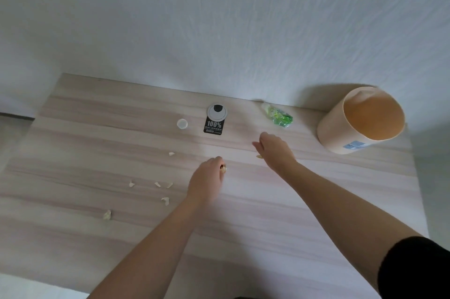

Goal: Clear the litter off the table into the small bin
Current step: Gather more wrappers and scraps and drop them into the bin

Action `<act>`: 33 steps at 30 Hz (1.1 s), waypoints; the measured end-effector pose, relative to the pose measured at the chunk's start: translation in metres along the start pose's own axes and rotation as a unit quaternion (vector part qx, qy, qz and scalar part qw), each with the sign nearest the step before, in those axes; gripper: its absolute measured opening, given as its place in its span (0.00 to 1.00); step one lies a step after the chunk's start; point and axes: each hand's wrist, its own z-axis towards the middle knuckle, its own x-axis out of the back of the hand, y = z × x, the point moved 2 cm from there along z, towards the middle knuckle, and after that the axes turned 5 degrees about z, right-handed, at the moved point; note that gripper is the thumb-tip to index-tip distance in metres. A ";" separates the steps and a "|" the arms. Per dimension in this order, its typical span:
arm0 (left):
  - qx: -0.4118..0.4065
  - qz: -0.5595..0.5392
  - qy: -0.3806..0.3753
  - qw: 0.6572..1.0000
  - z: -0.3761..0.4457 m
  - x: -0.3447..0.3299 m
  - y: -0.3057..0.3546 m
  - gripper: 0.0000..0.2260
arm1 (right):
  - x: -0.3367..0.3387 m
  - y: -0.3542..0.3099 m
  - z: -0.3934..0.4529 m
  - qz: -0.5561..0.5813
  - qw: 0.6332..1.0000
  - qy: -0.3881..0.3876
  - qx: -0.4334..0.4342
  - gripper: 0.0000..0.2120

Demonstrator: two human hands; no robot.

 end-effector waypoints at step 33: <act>-0.226 -0.018 0.100 0.969 0.126 0.012 0.299 0.07 | 0.199 0.152 -0.022 -0.037 0.992 0.124 -0.004 0.25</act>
